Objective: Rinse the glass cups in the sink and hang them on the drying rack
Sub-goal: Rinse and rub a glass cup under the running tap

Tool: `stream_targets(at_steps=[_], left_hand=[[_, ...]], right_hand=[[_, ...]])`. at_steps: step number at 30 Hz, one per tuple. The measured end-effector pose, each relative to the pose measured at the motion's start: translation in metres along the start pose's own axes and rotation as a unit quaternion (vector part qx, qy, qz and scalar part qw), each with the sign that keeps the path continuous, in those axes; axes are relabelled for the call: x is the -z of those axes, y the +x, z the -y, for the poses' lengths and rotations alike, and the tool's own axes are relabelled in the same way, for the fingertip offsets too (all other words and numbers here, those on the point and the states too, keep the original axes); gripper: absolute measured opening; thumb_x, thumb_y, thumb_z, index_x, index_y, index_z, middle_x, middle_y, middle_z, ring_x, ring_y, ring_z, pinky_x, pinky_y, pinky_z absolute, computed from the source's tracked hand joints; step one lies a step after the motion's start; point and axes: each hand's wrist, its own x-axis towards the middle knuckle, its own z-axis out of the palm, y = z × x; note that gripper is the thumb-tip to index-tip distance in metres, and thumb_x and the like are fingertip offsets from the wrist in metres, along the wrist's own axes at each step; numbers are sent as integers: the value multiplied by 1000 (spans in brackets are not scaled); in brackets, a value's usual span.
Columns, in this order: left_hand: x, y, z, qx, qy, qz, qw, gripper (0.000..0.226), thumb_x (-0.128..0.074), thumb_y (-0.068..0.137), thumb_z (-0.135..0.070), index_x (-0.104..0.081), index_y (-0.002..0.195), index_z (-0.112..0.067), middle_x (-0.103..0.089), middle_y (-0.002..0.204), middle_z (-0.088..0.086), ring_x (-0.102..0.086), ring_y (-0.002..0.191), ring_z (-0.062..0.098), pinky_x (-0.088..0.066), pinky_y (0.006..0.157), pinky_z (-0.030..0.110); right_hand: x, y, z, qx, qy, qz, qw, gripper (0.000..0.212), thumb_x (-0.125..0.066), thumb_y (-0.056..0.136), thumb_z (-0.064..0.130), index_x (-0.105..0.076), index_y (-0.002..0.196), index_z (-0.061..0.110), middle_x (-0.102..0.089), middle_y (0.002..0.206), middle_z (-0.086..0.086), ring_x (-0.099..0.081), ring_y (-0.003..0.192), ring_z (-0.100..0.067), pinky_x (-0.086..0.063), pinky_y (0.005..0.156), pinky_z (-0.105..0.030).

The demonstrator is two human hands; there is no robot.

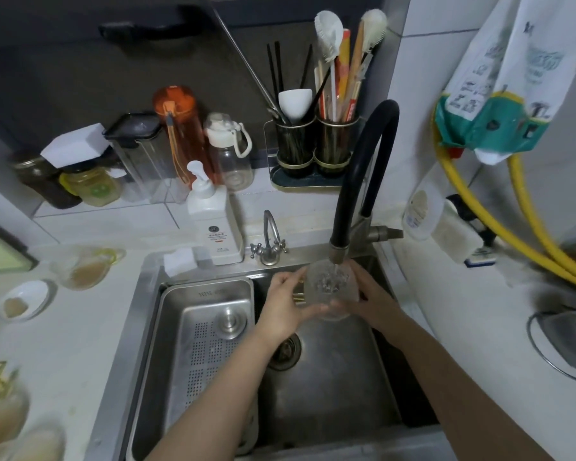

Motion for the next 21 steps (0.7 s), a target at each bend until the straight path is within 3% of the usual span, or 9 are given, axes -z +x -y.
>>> stream_targets(at_steps=[2,6,10,12,16,21], left_hand=[[-9,-4,-3,1,-3,13,1000,85,-85,66,-31,-44,140,-27,-38,112,-5,-47,113,11,-33,103,10],[-6,-22,16,27,-5,-2,1000,86,-86,64,-31,-44,139,-27,-39,110,-3,-45,112,9,-26,94,-1],[8,-10,15,47,5,-10,999,89,-85,66,-32,-41,142,-24,-37,115,-2,-42,115,10,-27,100,11],[2,-5,4,37,2,-1,999,88,-85,66,-32,-41,142,-25,-37,115,-3,-41,114,8,-27,99,9],[-12,-16,6,1,23,18,1000,88,-86,65,-34,-42,141,-28,-38,114,-4,-43,116,12,-31,108,19],[3,-20,22,15,16,0,1000,88,-86,65,-31,-42,141,-26,-38,119,-2,-42,118,10,-26,103,8]], right_hand=[[6,-7,-4,-1,-1,-1,1000,62,-75,78,20,-44,130,32,-56,125,10,-55,115,0,-52,88,-20],[-10,-6,-13,-11,-13,27,999,60,-78,76,22,-48,126,35,-60,123,9,-57,115,-3,-51,93,-23],[-13,8,-6,-16,-5,14,1000,56,-74,80,28,-48,130,36,-61,124,10,-59,115,-6,-49,98,-34],[-3,4,-1,-12,9,3,1000,53,-73,81,20,-50,128,31,-62,122,8,-60,112,-6,-50,96,-32],[0,-16,-12,-7,6,-20,1000,55,-76,77,13,-53,125,23,-64,116,6,-62,107,-8,-53,85,-21],[-21,-5,-13,-7,5,-12,1000,57,-74,77,6,-50,126,22,-64,115,8,-62,106,-2,-52,82,-15]])
